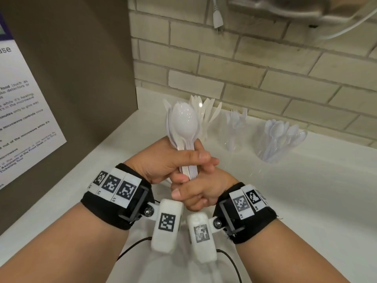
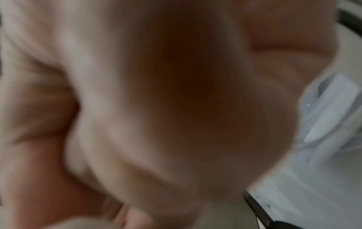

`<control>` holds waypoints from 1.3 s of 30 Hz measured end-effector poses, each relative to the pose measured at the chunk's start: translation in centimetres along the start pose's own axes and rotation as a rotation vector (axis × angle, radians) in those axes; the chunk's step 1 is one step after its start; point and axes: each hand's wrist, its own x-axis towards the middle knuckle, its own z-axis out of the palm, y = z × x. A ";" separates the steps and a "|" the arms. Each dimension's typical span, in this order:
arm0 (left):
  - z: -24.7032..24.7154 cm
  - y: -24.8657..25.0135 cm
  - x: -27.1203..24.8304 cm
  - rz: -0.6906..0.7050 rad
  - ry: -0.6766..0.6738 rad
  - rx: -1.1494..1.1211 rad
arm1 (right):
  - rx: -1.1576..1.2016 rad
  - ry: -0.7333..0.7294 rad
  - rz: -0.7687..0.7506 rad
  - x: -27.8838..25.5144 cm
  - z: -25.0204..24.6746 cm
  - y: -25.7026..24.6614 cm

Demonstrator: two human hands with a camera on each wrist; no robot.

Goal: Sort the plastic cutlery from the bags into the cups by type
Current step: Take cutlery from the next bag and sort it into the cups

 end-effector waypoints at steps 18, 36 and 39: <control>-0.2 -2.9 1.0 0.018 0.471 -0.032 | -0.661 0.985 -0.475 -0.1 -0.7 -4.4; 0.4 -3.5 0.8 -0.035 0.378 -0.298 | -0.331 0.989 -0.350 -0.2 -0.8 -4.4; 0.2 -3.6 0.9 -0.041 0.446 -0.258 | -0.102 1.024 -0.456 -0.6 -0.5 -5.0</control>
